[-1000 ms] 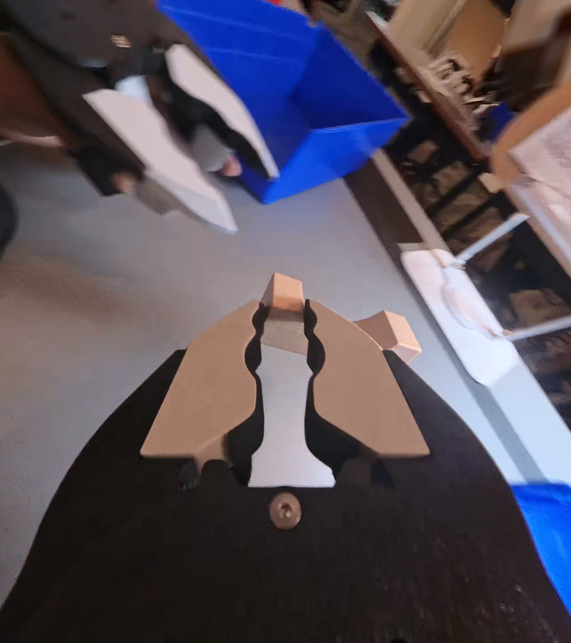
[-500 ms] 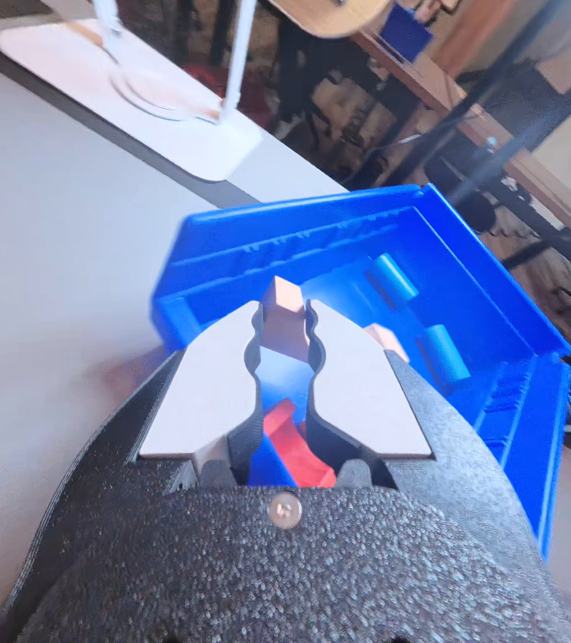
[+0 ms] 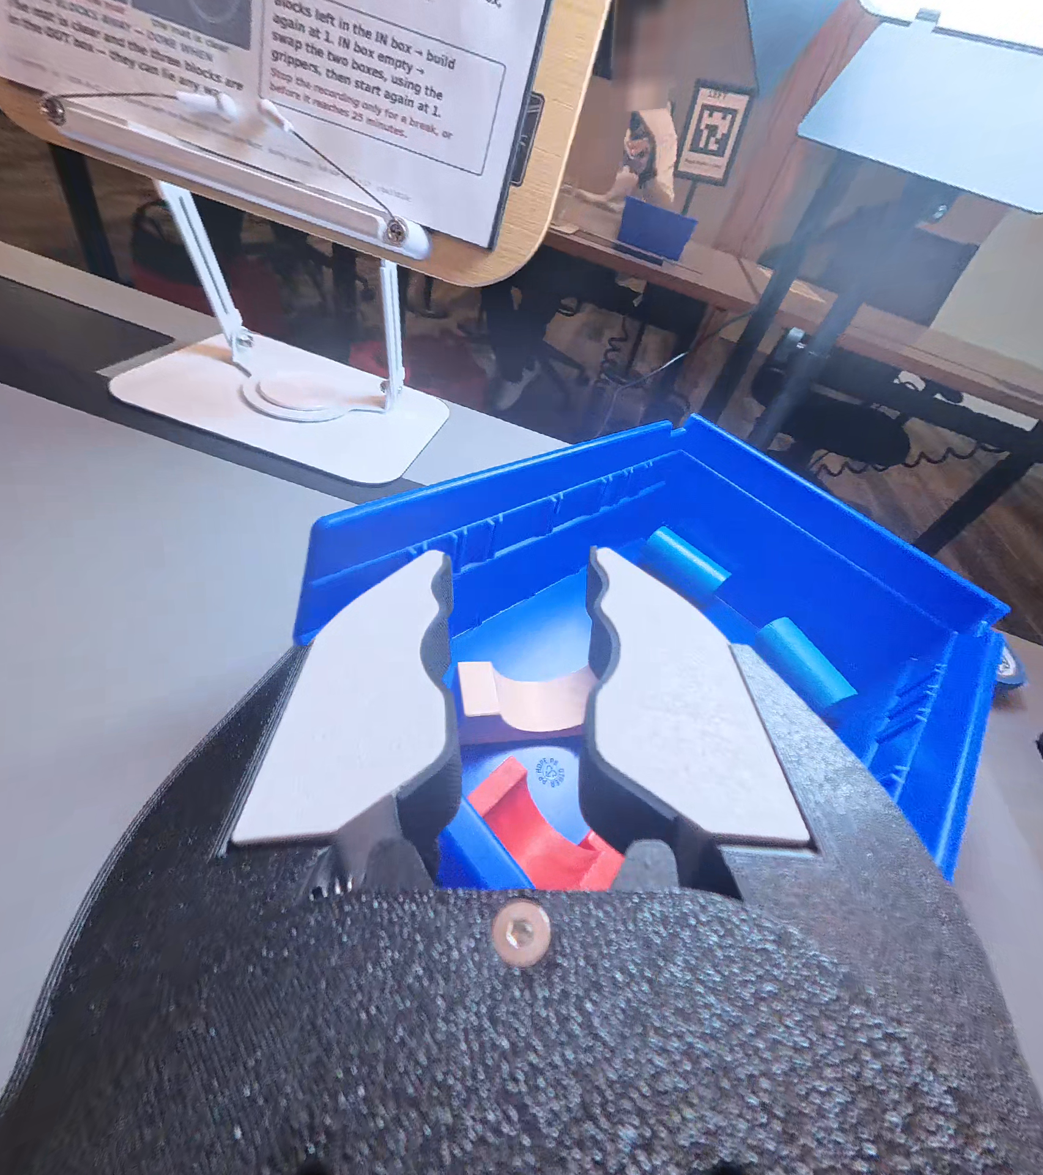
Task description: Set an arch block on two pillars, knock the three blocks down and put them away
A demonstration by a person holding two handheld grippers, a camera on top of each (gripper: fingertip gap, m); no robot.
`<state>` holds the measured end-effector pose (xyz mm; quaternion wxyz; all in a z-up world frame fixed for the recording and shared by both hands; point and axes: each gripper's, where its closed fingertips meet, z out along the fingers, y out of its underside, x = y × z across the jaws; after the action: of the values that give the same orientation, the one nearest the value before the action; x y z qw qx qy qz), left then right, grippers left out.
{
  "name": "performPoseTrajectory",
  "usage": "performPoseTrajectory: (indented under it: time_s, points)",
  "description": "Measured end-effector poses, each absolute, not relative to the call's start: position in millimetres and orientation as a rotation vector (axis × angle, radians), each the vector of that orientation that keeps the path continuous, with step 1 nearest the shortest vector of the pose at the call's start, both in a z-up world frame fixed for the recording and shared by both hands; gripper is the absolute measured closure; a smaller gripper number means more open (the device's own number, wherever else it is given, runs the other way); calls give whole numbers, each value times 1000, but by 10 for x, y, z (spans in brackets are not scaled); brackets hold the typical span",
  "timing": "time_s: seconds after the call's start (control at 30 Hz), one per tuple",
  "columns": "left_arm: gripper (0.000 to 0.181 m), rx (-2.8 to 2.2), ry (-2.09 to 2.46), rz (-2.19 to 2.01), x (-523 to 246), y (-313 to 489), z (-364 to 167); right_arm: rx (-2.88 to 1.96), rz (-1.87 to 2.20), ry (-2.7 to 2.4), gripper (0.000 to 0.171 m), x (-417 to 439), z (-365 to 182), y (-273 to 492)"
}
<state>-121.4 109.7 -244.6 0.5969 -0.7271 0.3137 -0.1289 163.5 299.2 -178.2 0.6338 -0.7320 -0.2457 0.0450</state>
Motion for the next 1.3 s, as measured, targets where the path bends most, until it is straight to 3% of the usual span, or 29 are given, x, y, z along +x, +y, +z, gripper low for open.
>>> performPoseTrajectory:
  time_s: [0.27,0.5,0.7,0.8,0.93,1.07,1.3]
  points:
    - [127,-1702,719,-237,-1300,1131,-2427,-1647,101,-662,127,1426,-1845,2881]
    - [139,-1785,600,25,-1965,1295,-2255,-1621,153,-695,127,1363,-1738,2755]
    - [122,-1920,583,234,-2651,1362,-2299,-1628,154,-762,121,1403,-1719,2655]
    - [119,-2050,657,333,-2897,1332,-2524,-1744,184,-897,108,1347,-2010,2582]
    - [111,-2272,772,422,-3121,1195,-2906,-1839,101,-1054,105,1363,-2354,2529]
    - [139,-2253,895,738,-3337,1176,-2944,-1813,36,-1067,108,1396,-2314,2532]
    - [148,-2152,1032,838,-3243,1219,-2937,-1695,-63,-831,112,1762,-1816,2653]
